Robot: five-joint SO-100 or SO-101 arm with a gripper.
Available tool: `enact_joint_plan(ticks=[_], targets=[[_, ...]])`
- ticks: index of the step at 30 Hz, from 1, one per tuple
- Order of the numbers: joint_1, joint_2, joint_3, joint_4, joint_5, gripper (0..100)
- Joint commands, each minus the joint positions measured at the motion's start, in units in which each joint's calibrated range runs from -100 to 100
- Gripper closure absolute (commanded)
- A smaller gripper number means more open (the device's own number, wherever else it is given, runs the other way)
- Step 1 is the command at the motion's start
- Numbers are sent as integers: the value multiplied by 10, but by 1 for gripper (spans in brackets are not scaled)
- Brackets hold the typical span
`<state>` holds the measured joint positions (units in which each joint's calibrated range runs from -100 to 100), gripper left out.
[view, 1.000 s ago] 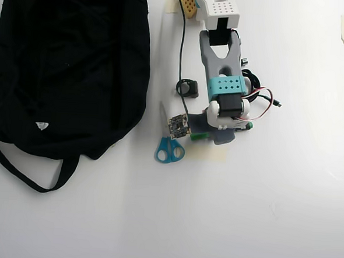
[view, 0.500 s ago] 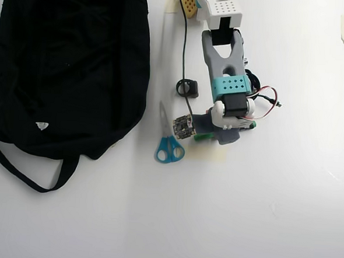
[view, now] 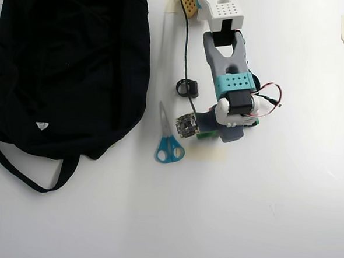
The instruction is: Put the green marker into the black bag
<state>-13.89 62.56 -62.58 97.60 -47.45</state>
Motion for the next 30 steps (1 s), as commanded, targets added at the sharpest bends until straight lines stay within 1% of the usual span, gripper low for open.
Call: enact_joint_plan(ticks=[1,8,12,19,26,30], targets=[[-5,-19,-35,5,-43,98],[-7,-45,-38,6,-26,98],[-7,-46,-39,13,-6,98],[-7,-78,-38,13,61,98],[-5,-131,23,13,101,98],[-5,-148,39,13,137,98]])
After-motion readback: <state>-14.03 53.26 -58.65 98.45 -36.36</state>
